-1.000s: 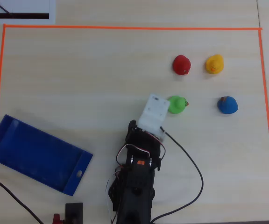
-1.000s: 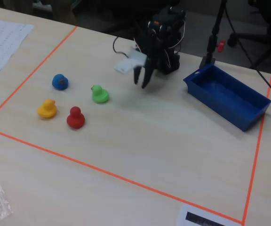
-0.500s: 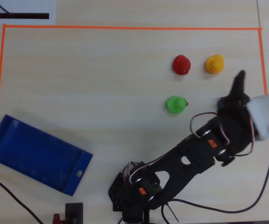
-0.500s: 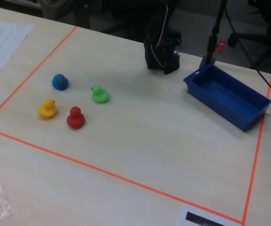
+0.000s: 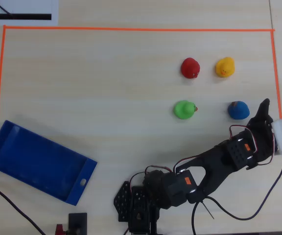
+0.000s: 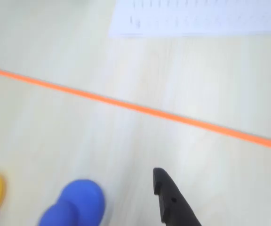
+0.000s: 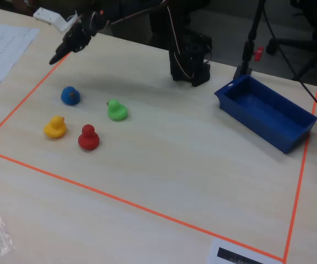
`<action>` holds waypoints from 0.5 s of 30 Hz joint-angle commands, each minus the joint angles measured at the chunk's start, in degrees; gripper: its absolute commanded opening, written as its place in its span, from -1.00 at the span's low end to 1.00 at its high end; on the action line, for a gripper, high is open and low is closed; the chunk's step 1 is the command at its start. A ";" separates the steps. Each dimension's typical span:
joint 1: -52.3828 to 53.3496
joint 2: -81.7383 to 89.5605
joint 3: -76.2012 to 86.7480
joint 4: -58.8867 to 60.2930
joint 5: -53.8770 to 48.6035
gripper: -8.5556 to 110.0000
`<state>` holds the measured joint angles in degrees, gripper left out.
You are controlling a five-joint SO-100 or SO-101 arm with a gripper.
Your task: Grasp blue duck and put it into box.
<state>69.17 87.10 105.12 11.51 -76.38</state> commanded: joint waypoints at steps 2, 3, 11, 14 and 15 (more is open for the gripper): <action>-2.46 -0.79 6.94 -8.88 -0.79 -0.10; -2.99 -1.14 8.53 -10.28 -0.88 -0.10; -6.94 -0.62 14.41 -13.36 1.49 -0.10; -7.91 -0.35 14.41 -13.18 2.02 -0.10; -8.00 -0.53 13.97 -12.92 2.29 -0.10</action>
<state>62.14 84.81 120.06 -0.26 -74.97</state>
